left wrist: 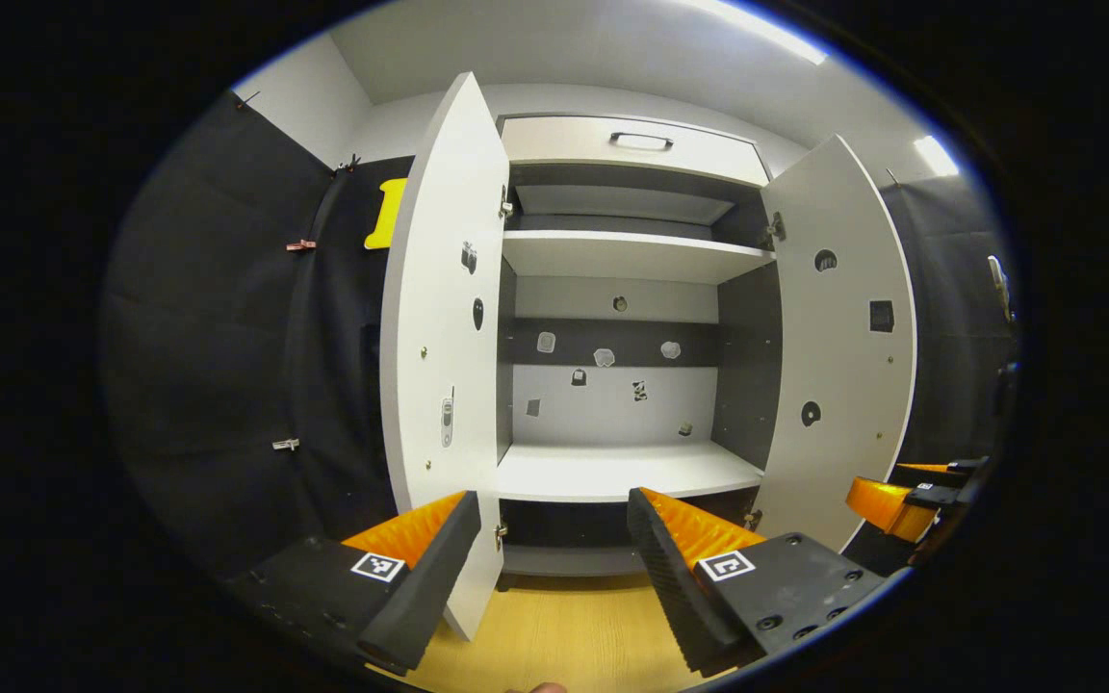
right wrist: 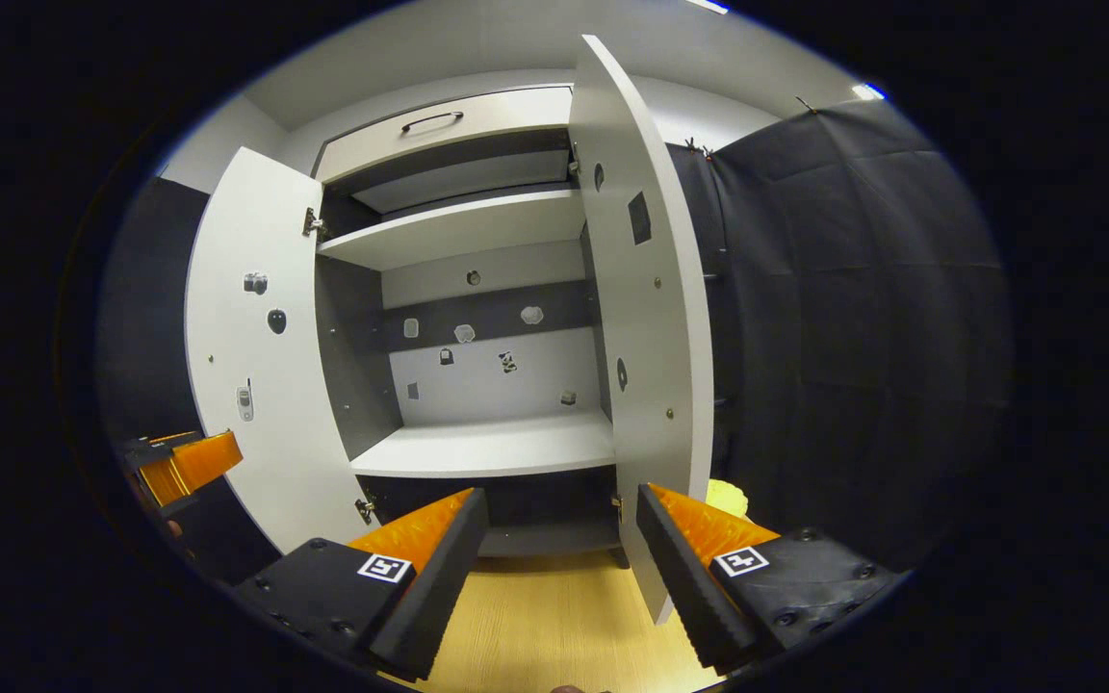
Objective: Open the right door of the double-door shoe cabinet with the right hand, and open the left door with the left hand.
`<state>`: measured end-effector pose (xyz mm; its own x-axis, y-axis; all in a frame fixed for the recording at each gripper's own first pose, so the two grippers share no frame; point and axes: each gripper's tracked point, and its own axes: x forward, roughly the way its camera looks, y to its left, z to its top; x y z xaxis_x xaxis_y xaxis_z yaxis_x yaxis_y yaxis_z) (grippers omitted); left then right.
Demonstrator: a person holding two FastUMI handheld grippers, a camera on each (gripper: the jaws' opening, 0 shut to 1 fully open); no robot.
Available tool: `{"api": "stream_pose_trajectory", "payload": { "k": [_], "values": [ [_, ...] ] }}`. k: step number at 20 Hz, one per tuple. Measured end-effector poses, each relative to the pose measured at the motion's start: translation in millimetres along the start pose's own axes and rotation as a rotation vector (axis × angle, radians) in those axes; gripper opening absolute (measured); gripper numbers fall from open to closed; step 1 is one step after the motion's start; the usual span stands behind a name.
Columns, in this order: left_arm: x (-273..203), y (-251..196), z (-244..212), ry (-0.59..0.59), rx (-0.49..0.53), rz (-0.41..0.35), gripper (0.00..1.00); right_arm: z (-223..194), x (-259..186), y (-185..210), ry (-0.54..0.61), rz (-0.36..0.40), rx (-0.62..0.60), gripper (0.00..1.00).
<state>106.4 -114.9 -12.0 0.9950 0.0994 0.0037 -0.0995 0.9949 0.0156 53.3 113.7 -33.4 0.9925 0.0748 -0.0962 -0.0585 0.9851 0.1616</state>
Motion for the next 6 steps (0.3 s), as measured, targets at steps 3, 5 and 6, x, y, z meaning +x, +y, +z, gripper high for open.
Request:
{"api": "stream_pose_trajectory", "payload": {
  "k": [3, 5, 6],
  "values": [
    [-3, 0, -5, 0.006, 0.029, 0.005, 0.95, -4, -3, 4, -0.005, 0.011, 0.000, 0.98],
    [-5, 0, -13, 0.019, 0.046, 0.005, 0.95, -12, -7, 10, 0.000, 0.020, 0.001, 0.98],
    [-6, 0, -16, 0.027, 0.048, 0.004, 0.95, -17, -9, 14, 0.008, 0.027, -0.003, 0.98]
  ]
}}
